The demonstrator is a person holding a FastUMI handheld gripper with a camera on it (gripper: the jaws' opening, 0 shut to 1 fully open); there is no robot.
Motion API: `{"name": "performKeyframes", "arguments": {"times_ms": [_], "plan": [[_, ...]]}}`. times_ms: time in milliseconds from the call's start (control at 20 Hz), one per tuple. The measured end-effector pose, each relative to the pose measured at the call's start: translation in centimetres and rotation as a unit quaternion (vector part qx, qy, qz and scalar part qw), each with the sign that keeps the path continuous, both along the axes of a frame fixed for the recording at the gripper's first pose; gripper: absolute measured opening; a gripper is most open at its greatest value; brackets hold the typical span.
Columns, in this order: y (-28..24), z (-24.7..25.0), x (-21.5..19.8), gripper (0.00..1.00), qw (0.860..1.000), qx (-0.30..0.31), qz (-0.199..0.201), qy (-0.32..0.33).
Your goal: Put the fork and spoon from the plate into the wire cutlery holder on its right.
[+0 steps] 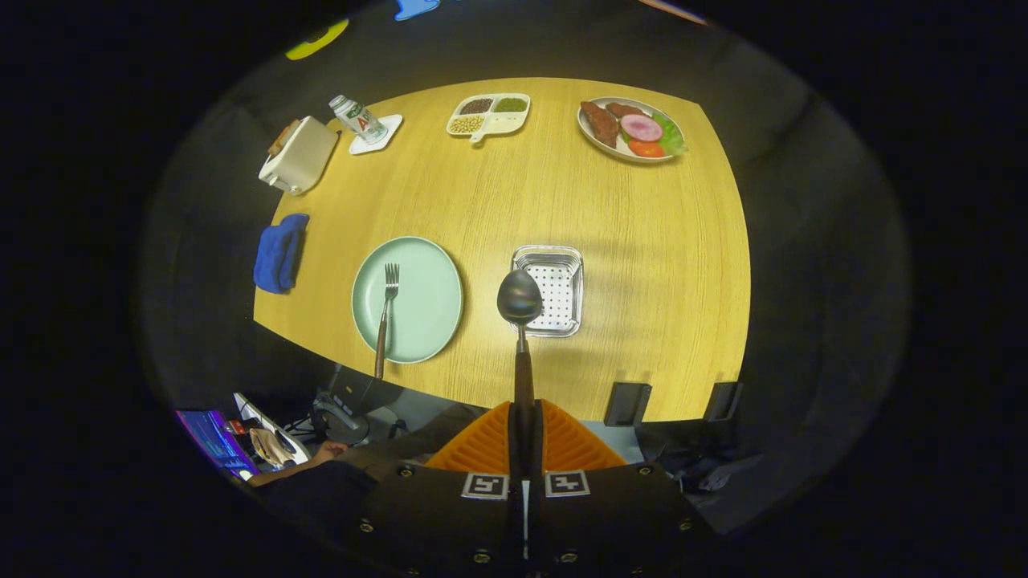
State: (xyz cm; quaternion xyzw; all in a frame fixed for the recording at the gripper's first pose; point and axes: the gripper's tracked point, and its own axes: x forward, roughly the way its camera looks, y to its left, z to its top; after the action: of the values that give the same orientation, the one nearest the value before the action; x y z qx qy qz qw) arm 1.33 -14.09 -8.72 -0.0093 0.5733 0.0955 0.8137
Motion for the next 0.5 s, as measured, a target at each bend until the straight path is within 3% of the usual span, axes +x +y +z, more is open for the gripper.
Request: {"name": "performKeyframes", "arguments": {"times_ms": [500], "plan": [[-0.9,-4.1,4.0,0.02,0.998,-0.03,-0.006,0.05]]}}
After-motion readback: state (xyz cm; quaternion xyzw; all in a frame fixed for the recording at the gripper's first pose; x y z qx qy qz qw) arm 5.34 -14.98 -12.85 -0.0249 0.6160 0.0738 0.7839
